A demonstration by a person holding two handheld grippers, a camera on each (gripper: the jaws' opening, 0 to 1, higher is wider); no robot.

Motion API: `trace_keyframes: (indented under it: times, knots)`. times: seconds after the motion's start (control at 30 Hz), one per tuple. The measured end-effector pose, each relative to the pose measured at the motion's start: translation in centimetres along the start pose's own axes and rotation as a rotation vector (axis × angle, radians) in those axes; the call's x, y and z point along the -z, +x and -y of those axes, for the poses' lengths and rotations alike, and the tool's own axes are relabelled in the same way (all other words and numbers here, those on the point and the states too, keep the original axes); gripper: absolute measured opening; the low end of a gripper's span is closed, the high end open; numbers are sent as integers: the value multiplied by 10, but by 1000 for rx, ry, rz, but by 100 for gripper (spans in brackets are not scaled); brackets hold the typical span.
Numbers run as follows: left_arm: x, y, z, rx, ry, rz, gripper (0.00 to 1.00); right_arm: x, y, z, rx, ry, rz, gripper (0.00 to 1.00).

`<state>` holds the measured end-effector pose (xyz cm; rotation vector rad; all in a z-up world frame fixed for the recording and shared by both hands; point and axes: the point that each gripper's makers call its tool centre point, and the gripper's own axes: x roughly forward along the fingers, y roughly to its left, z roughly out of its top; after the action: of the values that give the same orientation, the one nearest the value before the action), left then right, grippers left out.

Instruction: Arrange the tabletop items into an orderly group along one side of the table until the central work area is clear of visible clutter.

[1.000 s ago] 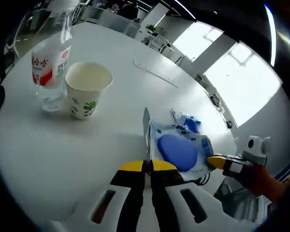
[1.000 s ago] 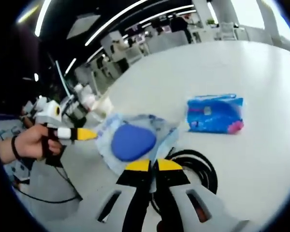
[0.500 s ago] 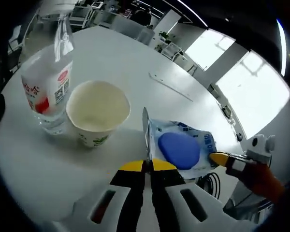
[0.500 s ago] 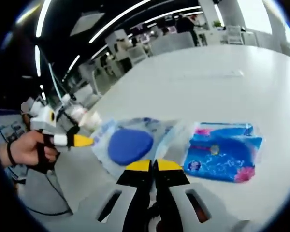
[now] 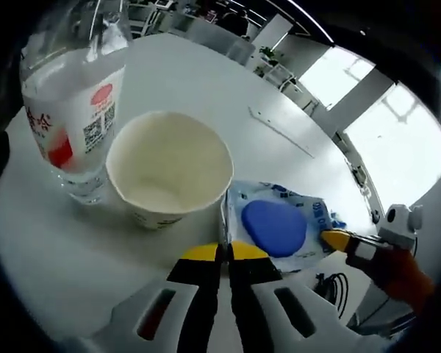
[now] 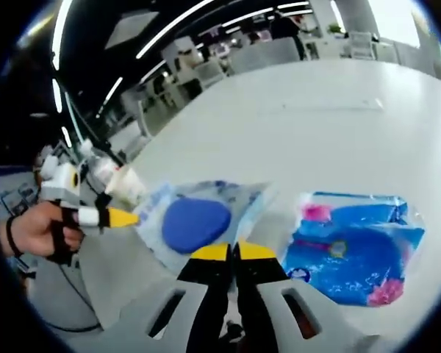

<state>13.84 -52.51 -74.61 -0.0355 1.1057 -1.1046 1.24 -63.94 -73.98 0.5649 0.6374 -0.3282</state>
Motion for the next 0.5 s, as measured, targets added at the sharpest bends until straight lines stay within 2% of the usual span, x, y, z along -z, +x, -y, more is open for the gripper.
trace_keyframes:
  times: [0.13,0.5]
  knots:
    - [0,1,-4,-20,9,3,1,0,5,1,2,2,-2,0]
    - [-1,-1,-17,-41,-55,17,7,9,7,9,18,29,-14,5]
